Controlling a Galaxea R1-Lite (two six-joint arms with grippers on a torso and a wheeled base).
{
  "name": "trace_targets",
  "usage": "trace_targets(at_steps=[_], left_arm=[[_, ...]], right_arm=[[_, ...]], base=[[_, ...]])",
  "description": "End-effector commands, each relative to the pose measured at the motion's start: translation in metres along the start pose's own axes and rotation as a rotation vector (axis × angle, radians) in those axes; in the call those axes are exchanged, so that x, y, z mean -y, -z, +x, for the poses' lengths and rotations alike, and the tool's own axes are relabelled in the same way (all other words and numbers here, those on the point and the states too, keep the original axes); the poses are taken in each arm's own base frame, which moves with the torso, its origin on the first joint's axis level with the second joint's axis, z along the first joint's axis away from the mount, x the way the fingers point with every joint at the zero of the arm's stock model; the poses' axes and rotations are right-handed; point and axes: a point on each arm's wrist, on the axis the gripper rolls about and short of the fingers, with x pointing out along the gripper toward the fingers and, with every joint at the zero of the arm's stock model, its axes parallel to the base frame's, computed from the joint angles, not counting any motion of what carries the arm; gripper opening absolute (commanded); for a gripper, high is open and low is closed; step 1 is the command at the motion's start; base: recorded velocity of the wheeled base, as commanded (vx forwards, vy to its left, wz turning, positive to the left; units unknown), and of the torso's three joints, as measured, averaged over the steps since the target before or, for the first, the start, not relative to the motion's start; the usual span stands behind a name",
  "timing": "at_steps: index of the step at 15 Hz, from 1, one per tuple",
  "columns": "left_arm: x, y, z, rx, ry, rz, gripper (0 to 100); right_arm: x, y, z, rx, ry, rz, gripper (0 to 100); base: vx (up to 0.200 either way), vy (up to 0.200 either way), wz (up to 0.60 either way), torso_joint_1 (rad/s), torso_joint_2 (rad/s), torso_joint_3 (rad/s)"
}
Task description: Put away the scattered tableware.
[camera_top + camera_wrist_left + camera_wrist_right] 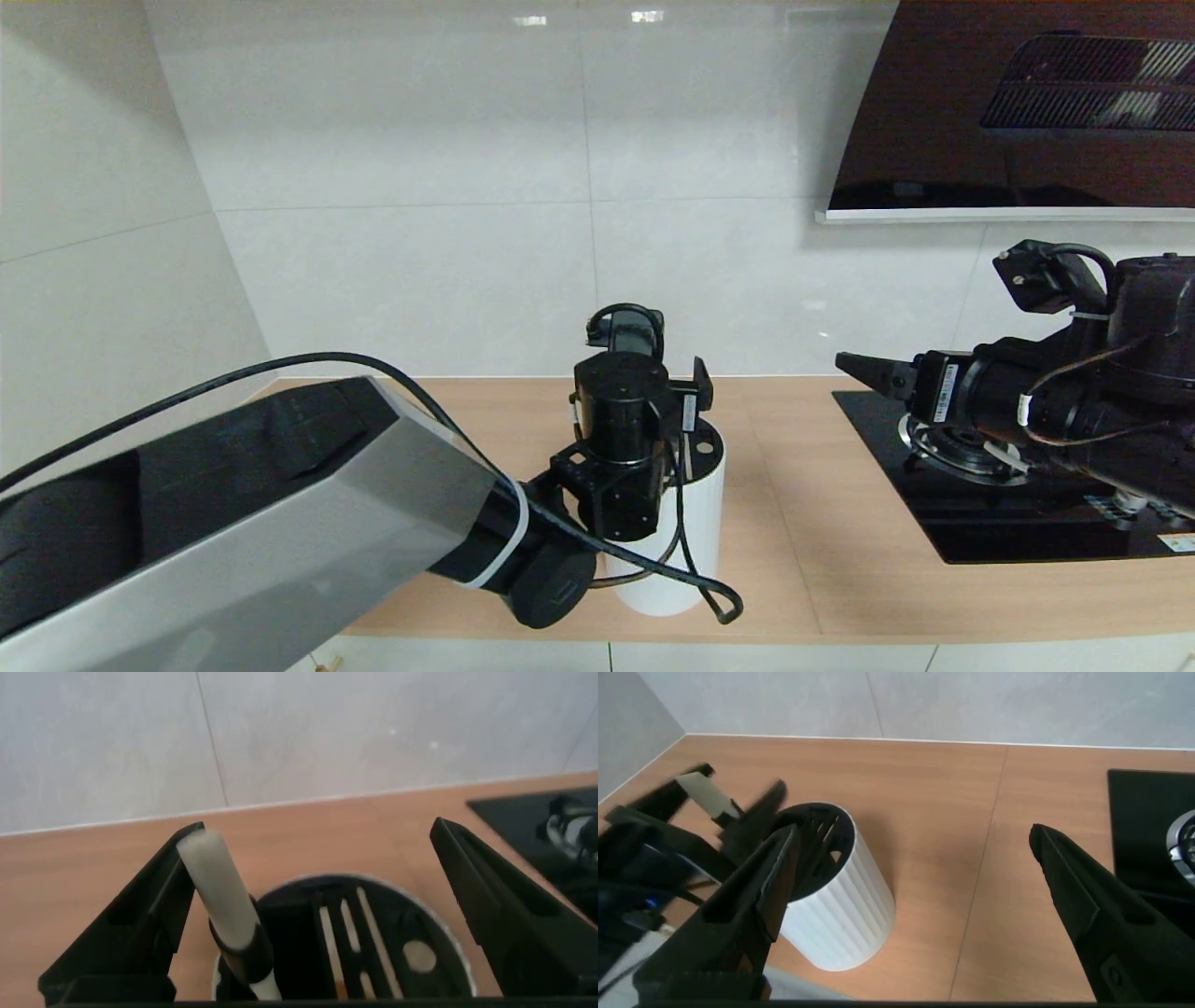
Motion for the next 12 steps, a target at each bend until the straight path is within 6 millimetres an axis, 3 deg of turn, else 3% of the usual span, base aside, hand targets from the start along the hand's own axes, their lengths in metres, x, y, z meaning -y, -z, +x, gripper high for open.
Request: trace_targets(at_steps=[1, 5, 6, 9, 10, 12], left_arm=[[-0.018, -0.047, -0.004, 0.102, -0.029, -0.062, 100], [-0.043, -0.093, -0.022, 0.182, -0.053, -0.074, 100], [-0.053, -0.117, -0.033, 0.229, -0.060, -0.105, 100], [-0.081, -0.153, -0.076, 0.291, -0.054, -0.118, 100], [-0.090, -0.159, -0.089, 0.301, -0.042, -0.121, 100], [-0.118, -0.158, -0.134, 0.298, 0.022, -0.091, 100]], right_arm=[[0.000, -0.001, -0.001, 0.003, -0.001, 0.000, 100], [0.000, -0.001, -0.001, 0.008, 0.003, 0.000, 100], [0.000, -0.004, -0.004, 0.029, 0.023, 0.000, 100], [0.003, -0.018, -0.019, 0.097, 0.052, -0.048, 100], [0.010, -0.025, -0.026, 0.133, 0.080, -0.083, 100], [0.018, -0.036, -0.060, 0.251, 0.122, -0.147, 100]], base=[[0.000, 0.000, 0.00, 0.000, 0.00, 0.000], [0.000, 0.000, 0.00, 0.000, 0.00, 0.000], [0.000, 0.000, 0.00, 0.000, 0.00, 0.000], [0.000, 0.000, 0.00, 0.000, 0.00, 0.000], [0.000, 0.000, 0.00, 0.000, 0.00, 0.000], [0.000, 0.000, 0.00, 0.000, 0.00, 0.000]])
